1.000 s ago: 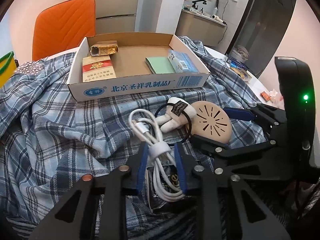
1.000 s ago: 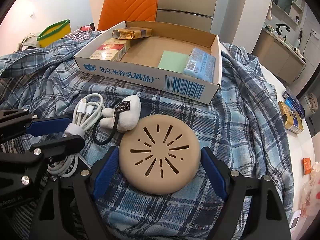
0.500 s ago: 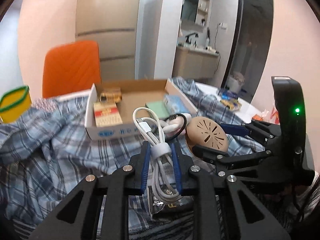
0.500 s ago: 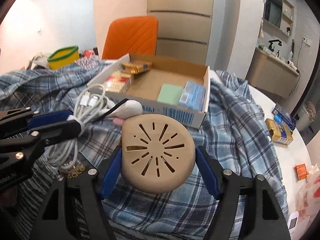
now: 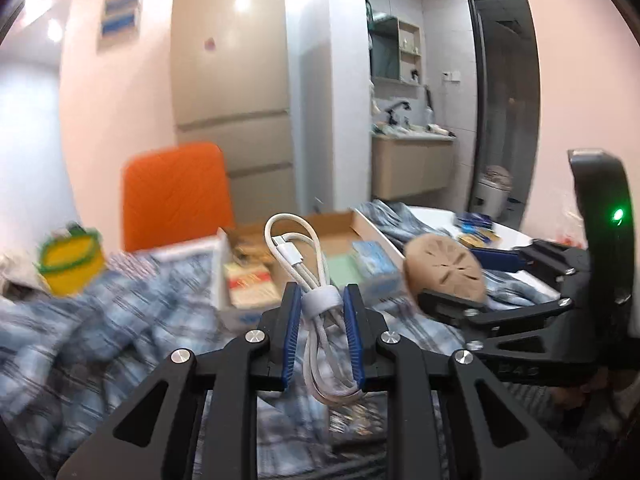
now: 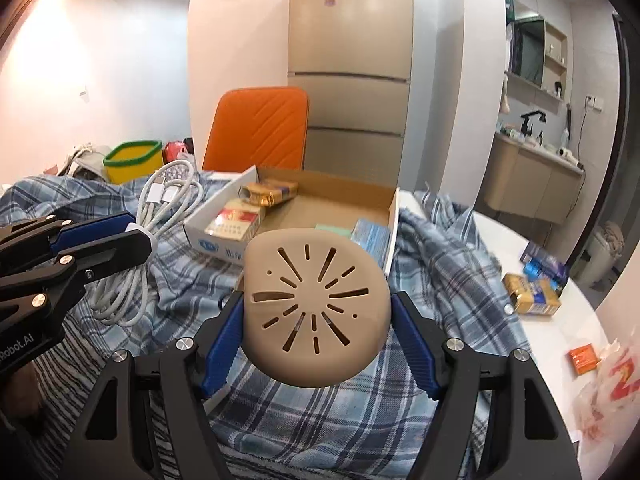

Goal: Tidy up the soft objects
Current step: 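Lift the cable and pad and carry them over the box with both grippers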

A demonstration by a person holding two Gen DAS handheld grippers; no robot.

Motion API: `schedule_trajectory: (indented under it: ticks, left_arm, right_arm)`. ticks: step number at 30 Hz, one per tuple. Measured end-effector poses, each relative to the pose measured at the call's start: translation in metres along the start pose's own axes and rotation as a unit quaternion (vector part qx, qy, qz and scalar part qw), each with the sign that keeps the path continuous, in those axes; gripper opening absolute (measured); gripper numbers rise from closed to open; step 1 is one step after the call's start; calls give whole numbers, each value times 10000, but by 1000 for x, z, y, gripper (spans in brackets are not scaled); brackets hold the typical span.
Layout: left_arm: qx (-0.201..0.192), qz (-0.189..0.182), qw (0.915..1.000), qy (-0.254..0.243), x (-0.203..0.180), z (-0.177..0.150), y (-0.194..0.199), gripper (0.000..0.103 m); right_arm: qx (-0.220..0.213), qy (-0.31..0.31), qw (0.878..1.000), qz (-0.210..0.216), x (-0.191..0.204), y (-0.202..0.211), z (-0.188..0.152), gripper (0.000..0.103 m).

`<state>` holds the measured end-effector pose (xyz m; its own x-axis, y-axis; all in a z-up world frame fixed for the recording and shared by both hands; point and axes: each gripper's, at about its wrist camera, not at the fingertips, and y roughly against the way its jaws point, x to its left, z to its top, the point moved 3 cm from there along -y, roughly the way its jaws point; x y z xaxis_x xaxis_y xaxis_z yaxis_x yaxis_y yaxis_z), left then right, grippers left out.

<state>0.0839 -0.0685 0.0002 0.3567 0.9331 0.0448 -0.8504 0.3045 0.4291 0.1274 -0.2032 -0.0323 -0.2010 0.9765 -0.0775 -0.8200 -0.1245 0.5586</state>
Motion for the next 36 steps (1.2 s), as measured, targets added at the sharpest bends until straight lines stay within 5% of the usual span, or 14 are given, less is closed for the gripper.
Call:
schedule_trajectory:
  ticks: [8,21,36]
  left_arm:
    - [-482,243,9985,97,13,22,19,20]
    - [-1077,630,9914,396,36,50,21,20]
    - [-1895,1018,9763,220,48,105,6,21]
  right_arm:
    - [-415,-25,9991,-26,1,31,25,74]
    - [-1734,-350,9836,-355,-2,84,61,74]
    - [-2505,-424,9647,-689,-2,68,134,74]
